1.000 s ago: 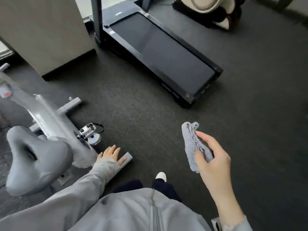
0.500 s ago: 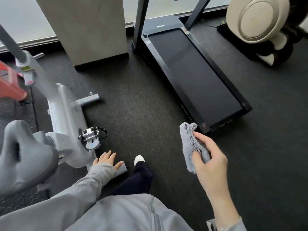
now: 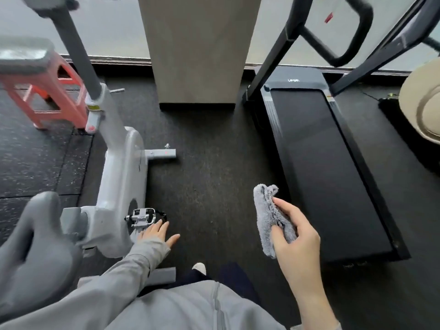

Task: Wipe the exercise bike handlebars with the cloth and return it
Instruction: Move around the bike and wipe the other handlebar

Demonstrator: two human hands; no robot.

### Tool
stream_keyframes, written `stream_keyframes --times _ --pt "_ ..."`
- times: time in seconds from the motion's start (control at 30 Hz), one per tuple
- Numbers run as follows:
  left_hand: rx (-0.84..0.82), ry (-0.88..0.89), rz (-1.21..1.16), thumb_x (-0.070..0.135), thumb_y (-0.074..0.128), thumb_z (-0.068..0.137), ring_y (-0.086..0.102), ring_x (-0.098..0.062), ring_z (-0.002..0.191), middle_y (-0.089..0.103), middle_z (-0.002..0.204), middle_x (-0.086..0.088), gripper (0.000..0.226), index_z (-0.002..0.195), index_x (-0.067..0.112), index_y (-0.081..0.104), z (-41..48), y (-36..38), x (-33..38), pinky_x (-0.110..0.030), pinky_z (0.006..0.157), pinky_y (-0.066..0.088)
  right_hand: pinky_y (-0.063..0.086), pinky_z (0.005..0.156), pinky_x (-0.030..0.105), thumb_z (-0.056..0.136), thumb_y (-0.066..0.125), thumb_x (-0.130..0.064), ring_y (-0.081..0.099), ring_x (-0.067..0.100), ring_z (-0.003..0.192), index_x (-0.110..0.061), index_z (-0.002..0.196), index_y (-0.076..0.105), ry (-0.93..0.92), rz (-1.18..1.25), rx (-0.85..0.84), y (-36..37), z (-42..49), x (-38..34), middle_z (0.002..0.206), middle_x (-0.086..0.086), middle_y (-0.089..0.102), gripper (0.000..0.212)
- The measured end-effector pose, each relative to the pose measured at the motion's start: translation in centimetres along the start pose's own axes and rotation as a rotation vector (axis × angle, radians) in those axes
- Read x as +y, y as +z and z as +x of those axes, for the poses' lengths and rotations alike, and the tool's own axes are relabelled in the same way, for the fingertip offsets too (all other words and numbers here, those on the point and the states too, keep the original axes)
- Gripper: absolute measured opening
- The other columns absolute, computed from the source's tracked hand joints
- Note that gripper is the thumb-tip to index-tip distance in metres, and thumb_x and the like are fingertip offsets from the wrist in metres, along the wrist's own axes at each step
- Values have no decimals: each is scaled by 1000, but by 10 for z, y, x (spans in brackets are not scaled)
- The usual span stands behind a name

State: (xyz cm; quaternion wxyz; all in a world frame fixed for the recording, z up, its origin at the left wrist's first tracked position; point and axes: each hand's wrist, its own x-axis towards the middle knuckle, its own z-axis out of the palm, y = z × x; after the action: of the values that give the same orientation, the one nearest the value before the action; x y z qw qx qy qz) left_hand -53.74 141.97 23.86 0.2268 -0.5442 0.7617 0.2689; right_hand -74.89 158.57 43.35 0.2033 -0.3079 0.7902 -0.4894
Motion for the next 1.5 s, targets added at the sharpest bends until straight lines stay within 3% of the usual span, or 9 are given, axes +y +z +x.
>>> stream_keyframes --times 0.4,0.6,0.87,1.13,1.2,1.3,1.37,1.43,1.5 --pt "67 -393 -221 60 35 90 17 -10 143 21 155 8 67 146 27 22 70 -57 1 -35 119 17 45 86 6 78 56 15 63 -5 100 -24 111 67 -217 71 -368 78 205 -35 105 -18 69 52" --pt "89 -443 -292 61 28 92 11 -13 145 11 159 7 68 148 27 14 124 -111 37 -35 120 13 44 83 3 76 55 15 64 -5 99 -27 109 67 -303 85 -521 106 307 -57 101 -22 71 55" --pt "158 -514 -352 58 30 93 12 -11 145 14 158 7 66 148 26 14 154 -162 47 -33 120 14 41 82 0 75 56 17 63 -8 98 -32 106 66 -336 107 -611 149 385 -82 105 -25 69 59" --pt "408 -480 -363 55 38 92 25 -10 141 26 153 7 65 146 24 24 208 -260 14 -29 117 20 42 86 2 75 57 17 62 -7 101 -26 108 69 -346 106 -616 209 423 -112 106 -15 71 55" --pt "438 -455 -363 68 24 86 21 -9 142 22 155 7 75 147 25 21 223 -291 0 -30 118 17 42 86 2 76 57 17 63 -6 101 -25 109 69 -355 117 -616 231 431 -127 106 -14 71 54" --pt "492 -389 -320 84 -13 47 18 -7 143 18 156 8 120 148 26 16 239 -342 -23 -29 118 17 43 85 3 76 56 18 63 -5 101 -21 110 69 -395 142 -604 269 440 -158 106 -13 71 54" --pt "550 -341 -307 85 -20 40 17 -9 144 17 157 6 129 149 24 15 243 -374 -43 -29 119 17 43 86 3 76 56 19 63 -5 102 -19 112 69 -422 158 -593 296 443 -182 108 -12 71 53" --pt "648 -258 -346 87 -26 45 24 -14 143 23 155 1 133 147 19 24 240 -406 -60 -33 118 21 43 88 5 77 57 19 63 -3 104 -18 113 68 -450 174 -584 321 445 -206 110 -11 70 52" --pt "860 -142 -333 81 -9 71 44 -25 132 44 144 -11 112 137 7 45 236 -436 -73 -41 111 35 43 91 8 79 59 16 63 0 107 -18 114 68 -498 196 -544 345 445 -230 111 -10 70 50"
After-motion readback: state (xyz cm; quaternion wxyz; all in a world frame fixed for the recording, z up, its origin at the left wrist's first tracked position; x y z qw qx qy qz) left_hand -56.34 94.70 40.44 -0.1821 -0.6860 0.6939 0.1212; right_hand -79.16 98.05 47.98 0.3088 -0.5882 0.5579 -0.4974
